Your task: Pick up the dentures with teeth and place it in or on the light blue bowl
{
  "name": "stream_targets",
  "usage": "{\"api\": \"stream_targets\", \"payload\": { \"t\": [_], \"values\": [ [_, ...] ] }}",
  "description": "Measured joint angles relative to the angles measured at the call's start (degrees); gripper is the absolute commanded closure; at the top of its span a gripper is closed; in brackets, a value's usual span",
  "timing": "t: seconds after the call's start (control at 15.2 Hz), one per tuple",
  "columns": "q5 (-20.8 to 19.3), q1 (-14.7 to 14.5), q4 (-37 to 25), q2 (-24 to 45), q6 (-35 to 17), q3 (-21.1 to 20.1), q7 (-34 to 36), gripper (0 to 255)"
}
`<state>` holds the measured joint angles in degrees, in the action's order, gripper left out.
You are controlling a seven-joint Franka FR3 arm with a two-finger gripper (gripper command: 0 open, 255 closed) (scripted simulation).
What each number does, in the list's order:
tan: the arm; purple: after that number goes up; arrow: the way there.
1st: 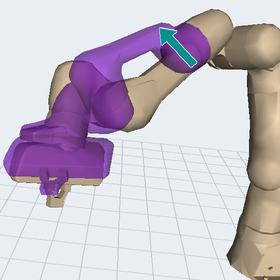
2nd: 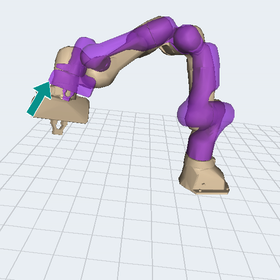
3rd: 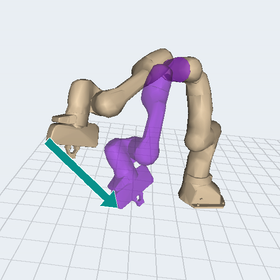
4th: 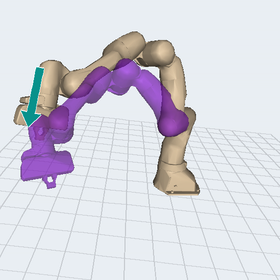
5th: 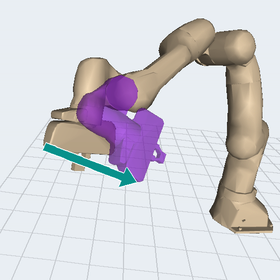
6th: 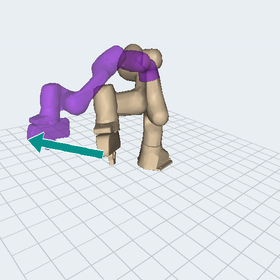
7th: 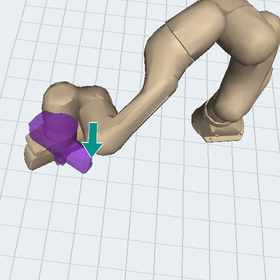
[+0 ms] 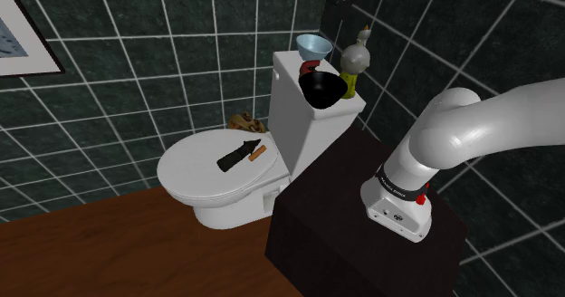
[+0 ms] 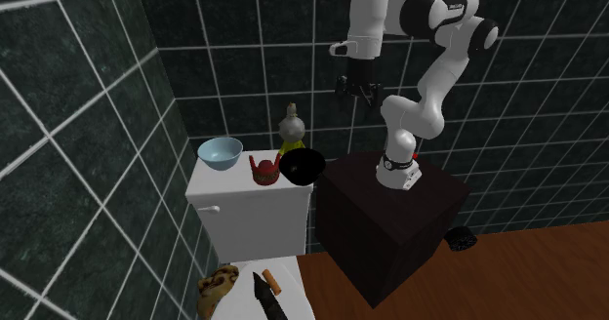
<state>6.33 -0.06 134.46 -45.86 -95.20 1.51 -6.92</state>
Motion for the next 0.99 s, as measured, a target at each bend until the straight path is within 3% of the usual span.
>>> {"api": "stream_targets", "payload": {
  "t": [0.53, 0.99],
  "values": [
    [-2.40, 1.51, 4.18, 5.10, -8.38, 4.50, -5.75, 0],
    [-3.89, 2.72, 5.01, 15.54, -18.85, 10.13, -12.84, 0]
  ]
}}
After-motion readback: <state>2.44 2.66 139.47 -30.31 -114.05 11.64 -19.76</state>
